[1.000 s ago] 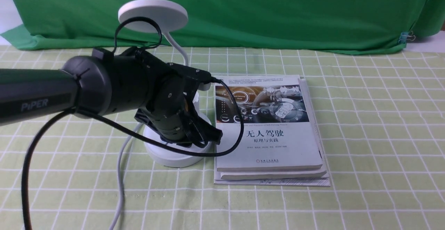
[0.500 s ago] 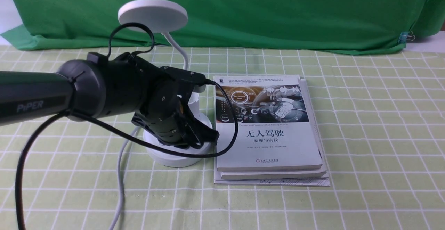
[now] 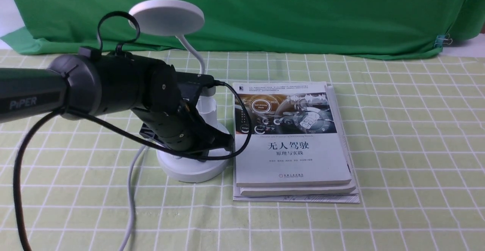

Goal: Turn on the table lamp on the green coffee tablecloth with your hand.
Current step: 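Press the power button on the lamp base to turn the lamp on with the left gripper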

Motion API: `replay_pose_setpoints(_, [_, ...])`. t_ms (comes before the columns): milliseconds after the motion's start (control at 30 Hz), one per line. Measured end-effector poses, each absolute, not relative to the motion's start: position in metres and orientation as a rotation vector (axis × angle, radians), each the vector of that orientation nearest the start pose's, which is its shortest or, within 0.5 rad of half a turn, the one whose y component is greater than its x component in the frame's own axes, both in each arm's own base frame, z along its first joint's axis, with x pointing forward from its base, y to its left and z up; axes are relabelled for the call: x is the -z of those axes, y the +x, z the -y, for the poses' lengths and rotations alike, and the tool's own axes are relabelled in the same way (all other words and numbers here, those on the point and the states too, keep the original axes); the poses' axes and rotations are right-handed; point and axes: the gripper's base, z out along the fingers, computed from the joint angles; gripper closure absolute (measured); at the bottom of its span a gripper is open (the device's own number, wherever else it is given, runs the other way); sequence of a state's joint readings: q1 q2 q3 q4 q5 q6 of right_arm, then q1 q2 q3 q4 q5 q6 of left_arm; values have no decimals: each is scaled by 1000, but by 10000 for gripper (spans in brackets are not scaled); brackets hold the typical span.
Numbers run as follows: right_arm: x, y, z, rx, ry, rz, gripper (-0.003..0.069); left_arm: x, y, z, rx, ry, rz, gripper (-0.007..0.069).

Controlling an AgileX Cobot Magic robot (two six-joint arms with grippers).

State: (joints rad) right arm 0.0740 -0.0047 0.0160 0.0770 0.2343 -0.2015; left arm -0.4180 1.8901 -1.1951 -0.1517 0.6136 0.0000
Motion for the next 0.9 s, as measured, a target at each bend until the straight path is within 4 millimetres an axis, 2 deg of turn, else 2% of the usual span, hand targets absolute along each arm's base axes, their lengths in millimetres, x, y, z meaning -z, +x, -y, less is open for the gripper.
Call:
replay_pose_setpoints(300, [-187, 55, -6, 23, -186, -1719, 414, -166, 350, 164, 221, 464, -2862, 610])
replay_pose_setpoints(600, [-187, 55, -6, 23, -186, -1719, 414, -171, 351, 164, 216, 451, -2847, 610])
replay_pose_setpoints(867, [-187, 55, -6, 23, -186, -1719, 414, -196, 337, 153, 169, 507, -2792, 610])
replay_pose_setpoints(900, [-187, 55, -6, 23, -186, -1719, 414, -210, 333, 151, 175, 510, -2757, 610])
